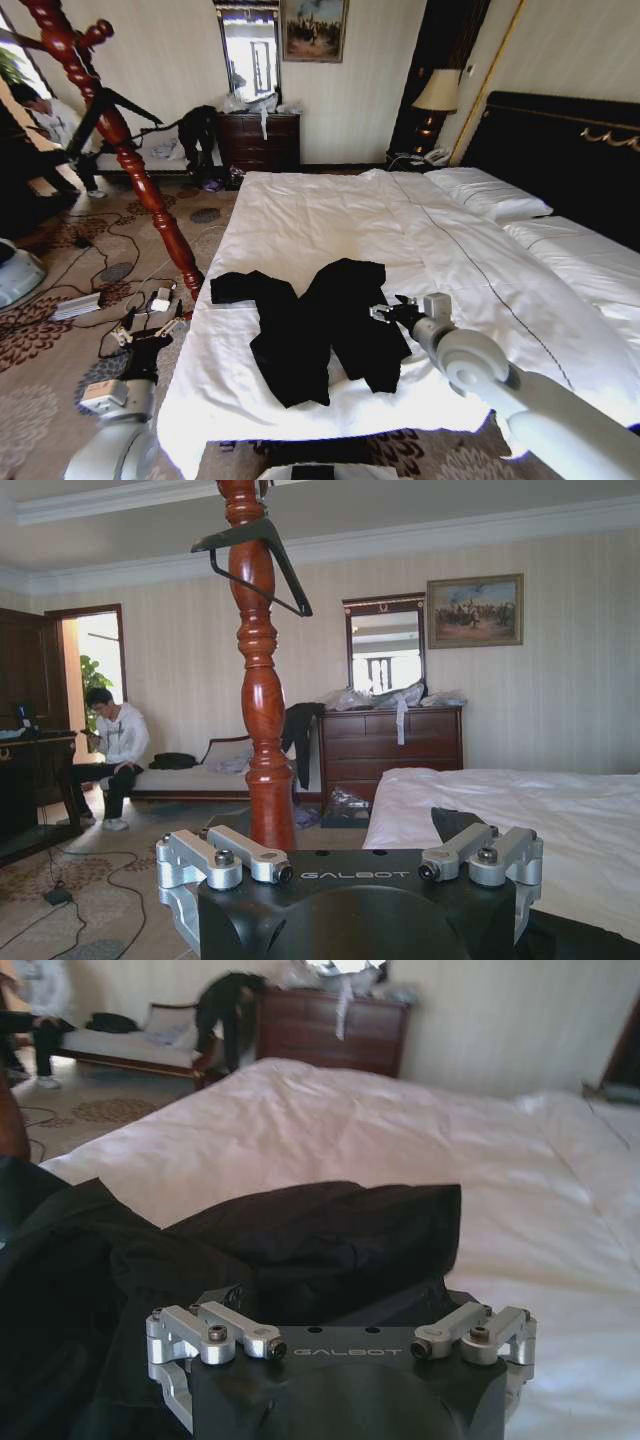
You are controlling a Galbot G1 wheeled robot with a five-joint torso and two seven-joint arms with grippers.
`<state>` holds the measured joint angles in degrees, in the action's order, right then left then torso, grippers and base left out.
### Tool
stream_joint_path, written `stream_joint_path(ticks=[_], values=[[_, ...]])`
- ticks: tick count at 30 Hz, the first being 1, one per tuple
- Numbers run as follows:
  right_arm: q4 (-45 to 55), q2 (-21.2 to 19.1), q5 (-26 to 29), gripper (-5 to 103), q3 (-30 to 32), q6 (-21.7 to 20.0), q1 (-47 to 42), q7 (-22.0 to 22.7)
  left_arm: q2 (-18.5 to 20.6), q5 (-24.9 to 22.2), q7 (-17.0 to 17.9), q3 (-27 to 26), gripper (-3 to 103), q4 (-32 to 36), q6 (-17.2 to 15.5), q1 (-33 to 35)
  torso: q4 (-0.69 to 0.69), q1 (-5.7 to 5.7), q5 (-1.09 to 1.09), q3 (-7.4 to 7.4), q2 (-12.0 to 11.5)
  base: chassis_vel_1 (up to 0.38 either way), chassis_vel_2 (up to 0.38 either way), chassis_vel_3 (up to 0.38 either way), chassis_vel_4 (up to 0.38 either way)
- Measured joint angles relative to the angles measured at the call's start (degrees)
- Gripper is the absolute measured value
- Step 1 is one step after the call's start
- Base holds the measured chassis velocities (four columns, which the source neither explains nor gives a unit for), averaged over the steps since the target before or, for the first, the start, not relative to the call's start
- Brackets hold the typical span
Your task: Pick up the clothes from the bed and hang them on the clothes hanger.
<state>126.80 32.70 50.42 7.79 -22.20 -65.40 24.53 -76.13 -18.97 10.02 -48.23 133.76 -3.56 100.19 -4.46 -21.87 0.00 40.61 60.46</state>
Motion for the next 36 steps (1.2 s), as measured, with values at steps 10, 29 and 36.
stream_joint_path(ticks=[10,29,36], values=[[-3.53,2.15,-0.81,100,-6.64,3.81,3.31,-8.64,0.55,-0.62,0.23,-0.63,100,-0.27,-0.18,-0.28,0.00,0.00,-0.01,0.00,0.00,0.000,0.000,0.000,0.000],[-4.91,5.06,-8.86,100,-12.23,2.14,3.60,-3.28,-0.27,-0.80,0.42,-0.02,100,-1.80,-0.46,-2.04,-0.01,-0.01,-0.01,0.00,-0.01,0.000,0.000,0.000,0.000],[-7.01,5.66,-16.42,100,-11.58,4.60,-1.49,-2.68,-0.11,-0.73,0.42,0.18,100,-1.79,-0.52,-2.10,-0.01,-0.01,0.01,0.00,-0.01,0.000,0.000,0.000,0.000]])
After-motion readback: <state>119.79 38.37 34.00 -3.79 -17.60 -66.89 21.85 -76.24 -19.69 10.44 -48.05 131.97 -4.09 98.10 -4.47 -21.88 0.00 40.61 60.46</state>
